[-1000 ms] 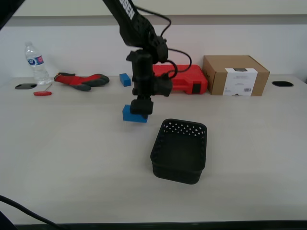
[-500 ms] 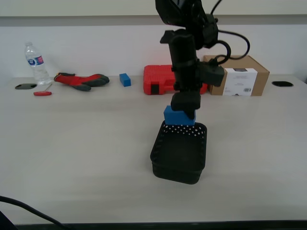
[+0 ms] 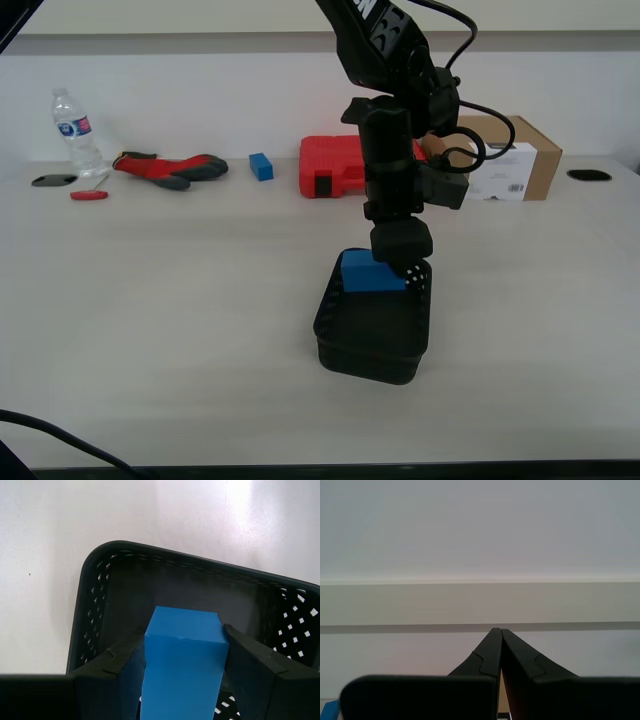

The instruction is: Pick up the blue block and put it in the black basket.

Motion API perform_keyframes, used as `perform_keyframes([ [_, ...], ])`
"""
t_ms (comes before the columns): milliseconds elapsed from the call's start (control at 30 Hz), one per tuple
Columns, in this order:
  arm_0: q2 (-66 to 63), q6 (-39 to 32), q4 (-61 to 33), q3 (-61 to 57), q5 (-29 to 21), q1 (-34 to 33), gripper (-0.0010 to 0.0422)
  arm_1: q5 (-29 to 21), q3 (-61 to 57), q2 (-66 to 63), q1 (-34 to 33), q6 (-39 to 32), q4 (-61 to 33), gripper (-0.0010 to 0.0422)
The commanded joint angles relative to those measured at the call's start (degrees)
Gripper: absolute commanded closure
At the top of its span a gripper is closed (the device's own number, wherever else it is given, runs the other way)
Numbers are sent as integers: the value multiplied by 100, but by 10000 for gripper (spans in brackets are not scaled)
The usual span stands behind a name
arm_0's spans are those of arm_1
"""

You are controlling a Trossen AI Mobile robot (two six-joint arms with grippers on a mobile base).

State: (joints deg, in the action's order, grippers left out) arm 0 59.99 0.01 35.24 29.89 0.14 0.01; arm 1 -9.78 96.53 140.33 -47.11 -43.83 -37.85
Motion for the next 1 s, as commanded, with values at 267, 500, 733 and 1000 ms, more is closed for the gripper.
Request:
perform_keyframes([
  [267, 2, 0, 20, 11, 0, 0, 413, 31, 52, -83, -55, 57, -153, 54],
  [500, 2, 0, 22, 11, 0, 0, 413, 28, 490, -461, -52, 214, -516, 380],
  [733, 2, 0, 22, 11, 0, 0, 413, 31, 448, -461, -59, 232, -538, 414],
  [1000, 2, 0, 22, 11, 0, 0, 413, 31, 448, -472, -57, 232, -494, 413],
])
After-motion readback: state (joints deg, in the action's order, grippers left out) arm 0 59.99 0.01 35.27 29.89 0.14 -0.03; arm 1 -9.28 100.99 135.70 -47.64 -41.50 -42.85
